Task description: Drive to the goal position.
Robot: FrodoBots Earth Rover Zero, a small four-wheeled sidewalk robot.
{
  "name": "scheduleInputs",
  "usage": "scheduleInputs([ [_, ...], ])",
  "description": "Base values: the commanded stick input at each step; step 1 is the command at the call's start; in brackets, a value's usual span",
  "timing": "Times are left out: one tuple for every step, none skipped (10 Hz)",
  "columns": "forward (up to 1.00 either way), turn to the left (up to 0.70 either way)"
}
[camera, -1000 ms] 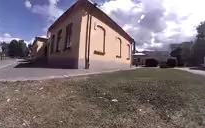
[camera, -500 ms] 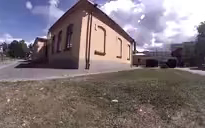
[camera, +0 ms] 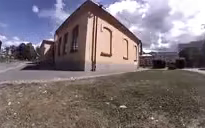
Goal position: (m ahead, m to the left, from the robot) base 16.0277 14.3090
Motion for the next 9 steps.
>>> scheduleInputs([
  [0.85, 0.34],
  [0.85, 0.34],
  [0.85, 0.34],
  [0.85, 0.34],
  [0.85, 0.34],
  [0.85, 0.34],
  [0.85, 0.34],
  [0.85, 0.34],
  [0.85, 0.34],
])
